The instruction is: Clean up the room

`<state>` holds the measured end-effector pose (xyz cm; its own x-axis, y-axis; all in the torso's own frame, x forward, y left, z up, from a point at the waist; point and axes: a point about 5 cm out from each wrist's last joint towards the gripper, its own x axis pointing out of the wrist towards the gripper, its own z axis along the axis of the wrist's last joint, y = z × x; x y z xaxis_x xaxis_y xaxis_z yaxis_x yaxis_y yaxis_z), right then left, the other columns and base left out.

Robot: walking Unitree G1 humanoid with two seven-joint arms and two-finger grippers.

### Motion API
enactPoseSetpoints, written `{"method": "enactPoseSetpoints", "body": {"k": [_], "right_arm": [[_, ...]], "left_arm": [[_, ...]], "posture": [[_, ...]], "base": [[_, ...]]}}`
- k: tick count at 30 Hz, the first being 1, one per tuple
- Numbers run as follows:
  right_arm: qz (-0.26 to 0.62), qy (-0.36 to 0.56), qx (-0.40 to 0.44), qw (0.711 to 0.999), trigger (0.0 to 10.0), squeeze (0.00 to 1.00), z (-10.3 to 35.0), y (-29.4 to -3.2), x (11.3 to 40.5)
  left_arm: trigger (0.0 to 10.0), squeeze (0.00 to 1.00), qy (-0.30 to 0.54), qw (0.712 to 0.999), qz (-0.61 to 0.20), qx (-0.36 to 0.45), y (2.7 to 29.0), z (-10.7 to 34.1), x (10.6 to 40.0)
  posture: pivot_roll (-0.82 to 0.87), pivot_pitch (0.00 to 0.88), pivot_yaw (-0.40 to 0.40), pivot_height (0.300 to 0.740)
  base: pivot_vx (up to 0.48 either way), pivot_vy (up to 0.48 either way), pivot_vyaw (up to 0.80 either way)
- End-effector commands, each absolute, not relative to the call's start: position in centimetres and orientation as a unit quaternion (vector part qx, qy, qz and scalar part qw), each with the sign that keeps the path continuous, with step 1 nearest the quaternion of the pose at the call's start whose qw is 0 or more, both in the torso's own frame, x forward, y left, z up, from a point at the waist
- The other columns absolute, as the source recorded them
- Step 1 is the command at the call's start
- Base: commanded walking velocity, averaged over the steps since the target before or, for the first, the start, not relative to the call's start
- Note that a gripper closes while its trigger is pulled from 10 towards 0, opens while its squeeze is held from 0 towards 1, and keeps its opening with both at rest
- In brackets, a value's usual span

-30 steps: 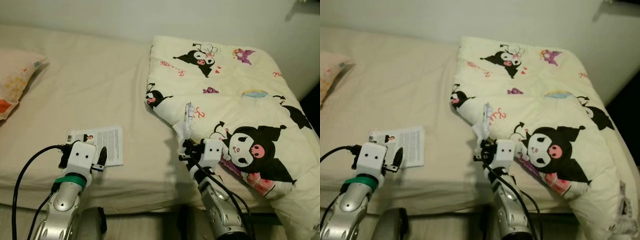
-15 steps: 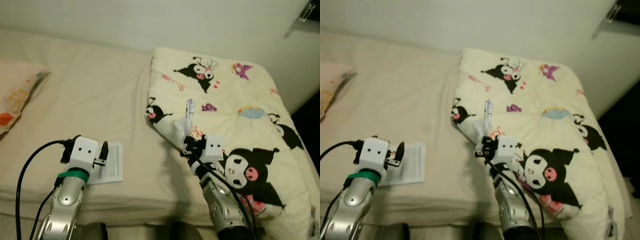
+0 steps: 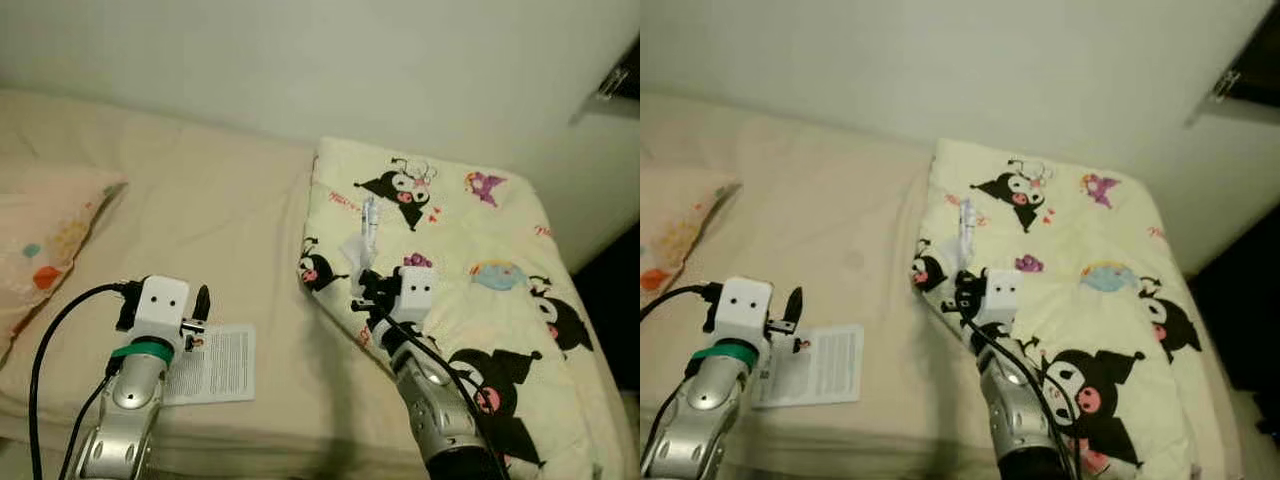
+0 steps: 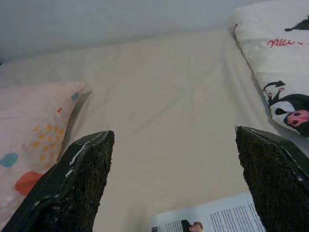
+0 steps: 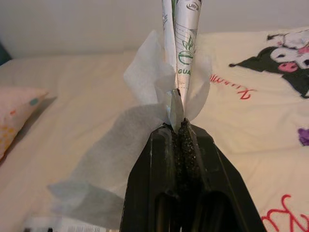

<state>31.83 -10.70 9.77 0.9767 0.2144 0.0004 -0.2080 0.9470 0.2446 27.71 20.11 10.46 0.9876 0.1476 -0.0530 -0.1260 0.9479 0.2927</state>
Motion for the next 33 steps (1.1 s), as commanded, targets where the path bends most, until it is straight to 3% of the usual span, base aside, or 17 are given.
{"method": "enactPoseSetpoints", "body": {"k": [1,14,25,33], "right_arm": [[0.096,0.028,0.118,0.988,10.0,0.0,9.1,-11.0,31.6],[0.069,0.039,0.131,0.988,10.0,0.0,8.6,-11.5,31.3],[-0.023,0.029,0.149,0.988,10.0,0.0,8.2,-14.4,31.0],[-0.031,0.031,0.142,0.989,10.0,0.0,7.9,-14.6,30.4]], "left_arm": [[10.0,0.0,0.052,0.985,0.073,0.147,20.3,9.5,27.2],[10.0,0.0,0.052,0.986,0.057,0.148,19.9,9.5,27.6],[10.0,0.0,0.045,0.985,0.001,0.167,18.6,10.2,28.8],[10.0,0.0,0.043,0.985,0.001,0.167,18.7,10.4,29.2]], "posture": [[0.15,0.0,-0.106,0.74],[0.14,0.0,-0.087,0.74],[0.16,0.0,0.032,0.74],[0.14,0.0,0.033,0.74]], "base": [[0.0,0.0,0.0],[0.0,0.0,0.0],[0.0,0.0,0.0],[0.0,0.0,0.0]]}}
